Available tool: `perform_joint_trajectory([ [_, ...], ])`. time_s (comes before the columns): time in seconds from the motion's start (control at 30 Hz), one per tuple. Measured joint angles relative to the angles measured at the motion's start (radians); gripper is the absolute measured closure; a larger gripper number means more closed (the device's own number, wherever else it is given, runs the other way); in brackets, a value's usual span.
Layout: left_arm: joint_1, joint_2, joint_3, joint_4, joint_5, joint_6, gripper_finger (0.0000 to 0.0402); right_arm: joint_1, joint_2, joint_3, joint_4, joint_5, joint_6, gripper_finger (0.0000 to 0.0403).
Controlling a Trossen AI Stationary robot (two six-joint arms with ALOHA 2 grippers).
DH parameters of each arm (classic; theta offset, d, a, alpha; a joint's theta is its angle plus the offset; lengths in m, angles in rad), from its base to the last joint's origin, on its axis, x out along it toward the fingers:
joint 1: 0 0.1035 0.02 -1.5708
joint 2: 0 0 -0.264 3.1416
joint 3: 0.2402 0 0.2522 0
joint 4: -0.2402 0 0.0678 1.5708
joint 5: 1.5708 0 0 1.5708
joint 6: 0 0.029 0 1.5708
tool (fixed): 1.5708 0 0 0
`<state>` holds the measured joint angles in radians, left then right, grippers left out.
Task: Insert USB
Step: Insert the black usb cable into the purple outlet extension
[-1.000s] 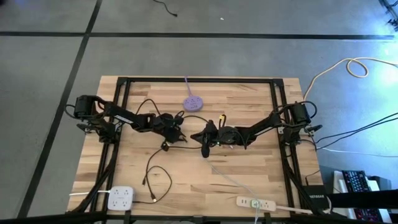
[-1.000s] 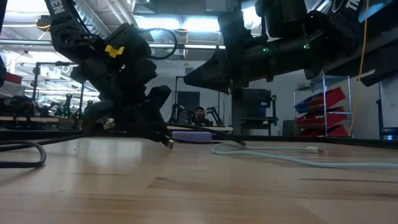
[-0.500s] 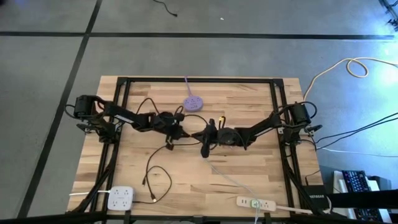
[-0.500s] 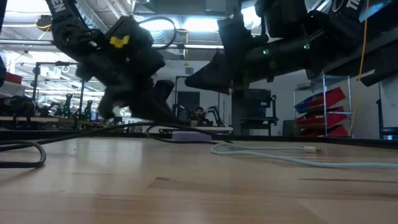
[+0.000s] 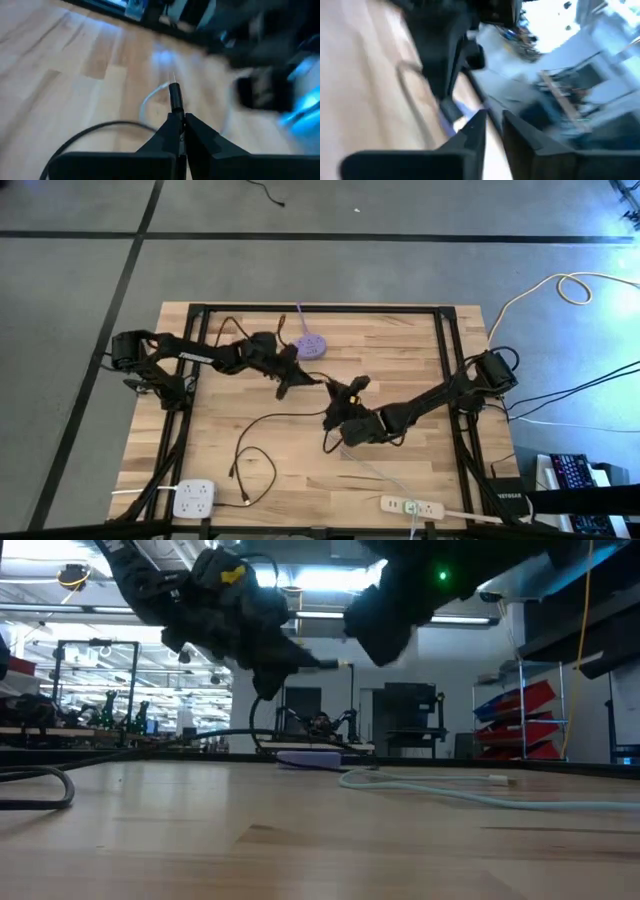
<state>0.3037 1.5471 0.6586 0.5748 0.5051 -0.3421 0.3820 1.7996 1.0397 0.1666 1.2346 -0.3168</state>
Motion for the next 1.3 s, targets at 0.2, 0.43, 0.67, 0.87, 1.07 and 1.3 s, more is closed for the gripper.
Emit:
perform_joint_trajectory([
  [0.2,0.063,0.0,0.001,0.185,0.065,-0.304,0.04,0.018,0.001,0.044,-0.082,0.004,-0.111,0.0219],
  [0.43,0.054,0.0,0.001,0.275,0.065,-0.59,0.04,0.003,0.083,0.067,-0.038,0.113,-0.439,0.0163],
  [0.67,0.034,0.0,0.001,0.286,0.01,-0.649,0.04,-0.034,0.102,0.094,-0.03,0.288,-0.532,0.0202],
  [0.87,0.018,0.0,0.001,0.327,-0.061,-0.727,0.04,-0.07,0.102,0.128,-0.034,0.237,-0.594,0.0251],
  [1.07,0.004,0.0,0.001,0.362,-0.072,-0.772,0.04,-0.109,0.102,0.178,-0.037,0.227,-0.64,0.0278],
  [1.3,0.023,0.0,0.002,0.346,-0.068,-0.807,0.04,-0.108,0.101,0.241,-0.06,0.216,-0.664,0.028],
])
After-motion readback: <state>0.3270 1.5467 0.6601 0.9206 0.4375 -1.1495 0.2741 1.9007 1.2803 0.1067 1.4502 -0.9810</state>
